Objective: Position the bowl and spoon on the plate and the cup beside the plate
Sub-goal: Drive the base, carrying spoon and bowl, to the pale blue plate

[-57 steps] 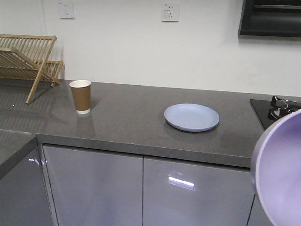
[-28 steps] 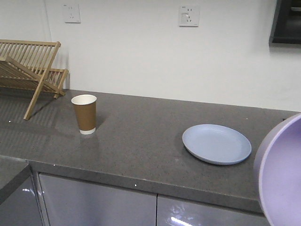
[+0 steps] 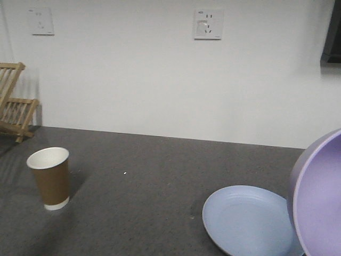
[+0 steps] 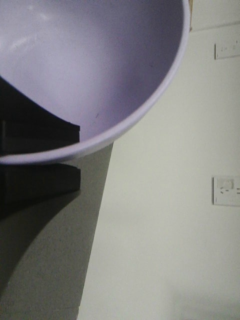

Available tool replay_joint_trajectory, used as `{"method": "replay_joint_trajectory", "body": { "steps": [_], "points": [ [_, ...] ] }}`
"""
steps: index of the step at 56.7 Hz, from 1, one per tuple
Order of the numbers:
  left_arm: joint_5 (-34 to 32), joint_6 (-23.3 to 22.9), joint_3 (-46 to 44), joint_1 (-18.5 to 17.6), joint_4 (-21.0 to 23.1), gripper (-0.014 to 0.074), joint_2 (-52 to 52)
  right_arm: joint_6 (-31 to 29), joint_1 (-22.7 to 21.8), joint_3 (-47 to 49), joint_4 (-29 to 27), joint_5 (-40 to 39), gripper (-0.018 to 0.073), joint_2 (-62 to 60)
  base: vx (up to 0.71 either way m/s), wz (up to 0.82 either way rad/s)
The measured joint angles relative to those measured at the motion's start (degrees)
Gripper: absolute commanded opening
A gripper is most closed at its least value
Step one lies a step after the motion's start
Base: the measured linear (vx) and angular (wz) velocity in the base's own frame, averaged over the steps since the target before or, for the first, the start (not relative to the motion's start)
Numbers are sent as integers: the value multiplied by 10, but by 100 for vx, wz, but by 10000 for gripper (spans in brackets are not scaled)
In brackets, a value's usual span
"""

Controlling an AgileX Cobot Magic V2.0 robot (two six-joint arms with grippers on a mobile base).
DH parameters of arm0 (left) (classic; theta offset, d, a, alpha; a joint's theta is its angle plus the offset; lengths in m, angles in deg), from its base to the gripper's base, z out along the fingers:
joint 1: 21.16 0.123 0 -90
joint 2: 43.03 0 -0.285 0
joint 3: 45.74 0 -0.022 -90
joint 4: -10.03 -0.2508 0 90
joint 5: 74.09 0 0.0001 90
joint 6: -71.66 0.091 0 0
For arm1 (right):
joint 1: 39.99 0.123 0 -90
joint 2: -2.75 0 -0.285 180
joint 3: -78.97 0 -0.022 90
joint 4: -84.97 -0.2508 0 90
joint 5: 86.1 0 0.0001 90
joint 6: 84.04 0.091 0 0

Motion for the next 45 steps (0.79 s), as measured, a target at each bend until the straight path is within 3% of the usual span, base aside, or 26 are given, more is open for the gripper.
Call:
{"method": "replay_joint_trajectory", "body": {
  "steps": [25, 45],
  "points": [
    [0, 0, 0, 0, 0, -6, 0, 0, 0, 0, 0, -1, -9, 0, 26, -38],
    [0, 0, 0, 0, 0, -6, 0, 0, 0, 0, 0, -1, -9, 0, 10, -5]
  ]
}}
